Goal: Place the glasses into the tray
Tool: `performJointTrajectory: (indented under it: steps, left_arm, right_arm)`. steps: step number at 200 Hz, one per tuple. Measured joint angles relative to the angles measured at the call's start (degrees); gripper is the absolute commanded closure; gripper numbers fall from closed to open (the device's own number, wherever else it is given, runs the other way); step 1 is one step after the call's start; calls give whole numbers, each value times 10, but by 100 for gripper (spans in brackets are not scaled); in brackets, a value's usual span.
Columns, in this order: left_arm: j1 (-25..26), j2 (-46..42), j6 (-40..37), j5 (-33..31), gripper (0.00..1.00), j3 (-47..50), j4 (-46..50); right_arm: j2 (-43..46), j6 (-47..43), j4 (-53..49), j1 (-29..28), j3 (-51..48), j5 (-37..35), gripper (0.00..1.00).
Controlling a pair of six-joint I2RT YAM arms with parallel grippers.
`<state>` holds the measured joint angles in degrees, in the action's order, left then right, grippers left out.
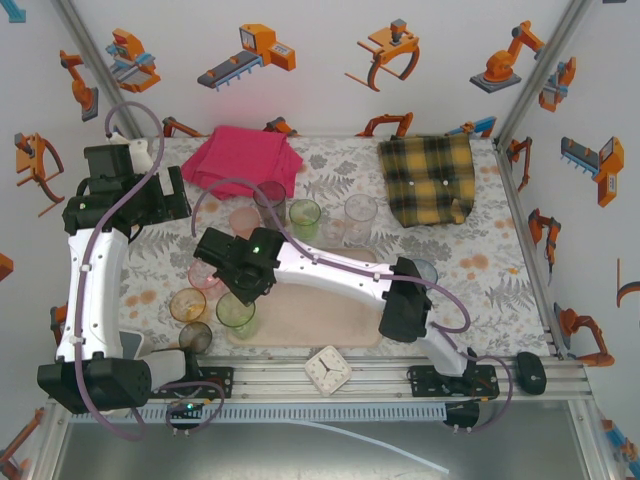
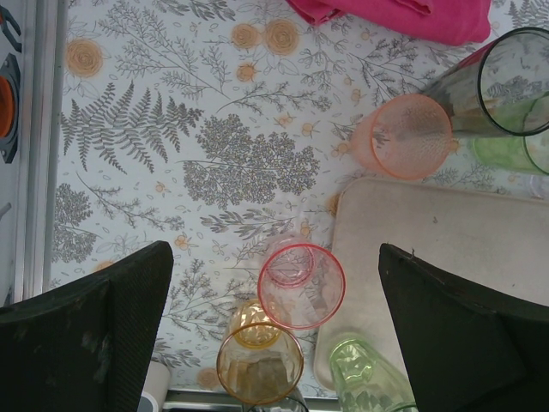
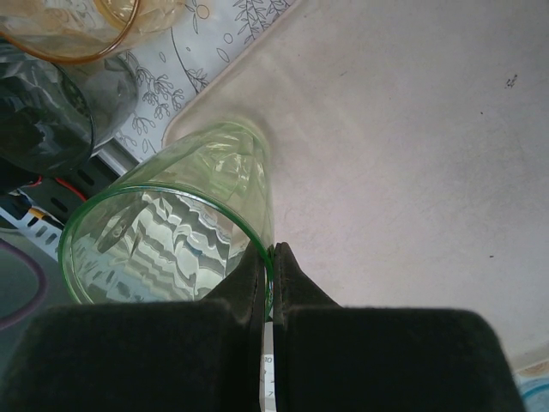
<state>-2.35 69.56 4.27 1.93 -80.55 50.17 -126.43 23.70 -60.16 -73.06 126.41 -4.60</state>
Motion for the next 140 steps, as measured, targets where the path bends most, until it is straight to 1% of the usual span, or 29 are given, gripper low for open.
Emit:
performJointTrajectory:
  steps: [110,140]
  left_arm:
    - [0,1,0,5,3,0,0]
    - [0,1,0,6,3,0,0]
  right_arm:
    - [-9,-2,0,-3,0,1,98]
    - [-9,-2,0,-5,0,1,93]
